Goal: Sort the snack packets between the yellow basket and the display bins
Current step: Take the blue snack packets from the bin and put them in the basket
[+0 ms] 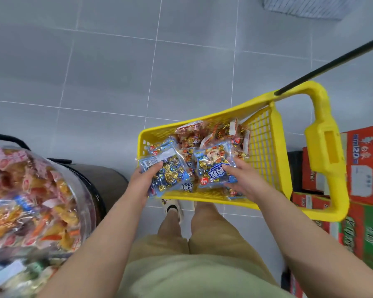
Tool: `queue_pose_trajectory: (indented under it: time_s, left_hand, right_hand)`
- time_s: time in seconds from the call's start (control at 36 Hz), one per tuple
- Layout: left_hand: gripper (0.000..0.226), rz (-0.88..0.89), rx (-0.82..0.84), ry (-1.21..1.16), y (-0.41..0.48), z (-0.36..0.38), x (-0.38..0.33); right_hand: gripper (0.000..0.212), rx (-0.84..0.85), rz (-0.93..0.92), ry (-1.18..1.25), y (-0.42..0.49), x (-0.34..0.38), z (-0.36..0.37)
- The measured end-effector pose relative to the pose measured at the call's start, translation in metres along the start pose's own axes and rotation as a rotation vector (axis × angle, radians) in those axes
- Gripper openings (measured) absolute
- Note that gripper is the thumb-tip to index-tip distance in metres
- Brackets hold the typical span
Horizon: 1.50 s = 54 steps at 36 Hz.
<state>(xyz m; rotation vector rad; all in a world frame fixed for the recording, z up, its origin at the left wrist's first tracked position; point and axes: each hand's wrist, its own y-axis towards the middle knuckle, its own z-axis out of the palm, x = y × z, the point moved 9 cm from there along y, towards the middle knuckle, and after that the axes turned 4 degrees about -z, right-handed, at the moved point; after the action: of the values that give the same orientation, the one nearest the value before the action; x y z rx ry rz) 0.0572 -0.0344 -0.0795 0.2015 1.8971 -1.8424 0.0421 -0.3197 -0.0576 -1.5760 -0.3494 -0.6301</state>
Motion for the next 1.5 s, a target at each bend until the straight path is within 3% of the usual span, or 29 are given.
queue_pose_trajectory:
  time_s: [0.19,0.28,0.42,0.53,0.67,0.81,0.86,0.97,1.06,1.14,1.22,1.33,1.44,1.5]
  left_hand:
    - [0.043,0.142,-0.049,-0.083,-0.048,-0.046,-0.036]
    - [0.042,0.230,-0.118,-0.127,-0.077,-0.082,-0.049]
    - [0.069,0.314,-0.298,-0.252,-0.136,-0.140,-0.035]
    - [0.047,0.304,-0.414,-0.418,-0.178,-0.168,0.013]
    - [0.056,0.309,-0.551,-0.658,-0.230,-0.200,0.081]
    - [0.029,0.436,-0.542,-0.929,-0.284,-0.227,0.143]
    - [0.044,0.460,-0.578,-0.989,-0.306,-0.242,0.168]
    - [0.048,0.459,-0.702,-1.088,-0.340,-0.278,0.223]
    - [0.050,0.438,-0.774,-1.171,-0.357,-0.308,0.264]
    - [0.049,0.439,-0.856,-1.174,-0.378,-0.344,0.295]
    - [0.067,0.427,-0.908,-1.148,-0.398,-0.385,0.326]
    - [0.047,0.435,-0.982,-1.057,-0.424,-0.446,0.362]
    - [0.092,0.444,-0.996,-1.003,-0.450,-0.502,0.383]
    - [0.095,0.447,-1.012,-0.995,-0.462,-0.528,0.388]
  right_hand:
    - [0.068,0.202,-0.184,-0.199,-0.036,0.043,0.065]
    - [0.045,0.272,-0.284,-0.253,-0.056,0.067,0.097]
    - [0.016,0.398,-0.425,-0.223,-0.088,0.101,0.150]
    - [0.013,0.524,-0.410,-0.184,-0.114,0.095,0.192]
    - [0.010,0.695,-0.257,-0.154,-0.149,0.047,0.250]
    - [0.015,0.818,-0.065,-0.184,-0.190,-0.027,0.304]
    - [0.022,0.846,0.050,-0.243,-0.211,-0.062,0.322]
    - [0.050,1.021,0.324,-0.411,-0.268,-0.133,0.353]
    - [0.017,1.053,0.415,-0.534,-0.304,-0.175,0.368]
    - [0.011,1.156,0.426,-0.643,-0.332,-0.213,0.391]
    - [0.013,1.204,0.386,-0.742,-0.357,-0.248,0.419]
    - [0.019,1.142,0.244,-0.768,-0.383,-0.285,0.463]
    - [0.015,1.095,0.139,-0.685,-0.414,-0.304,0.508]
    - [0.015,1.090,0.070,-0.612,-0.427,-0.300,0.531]
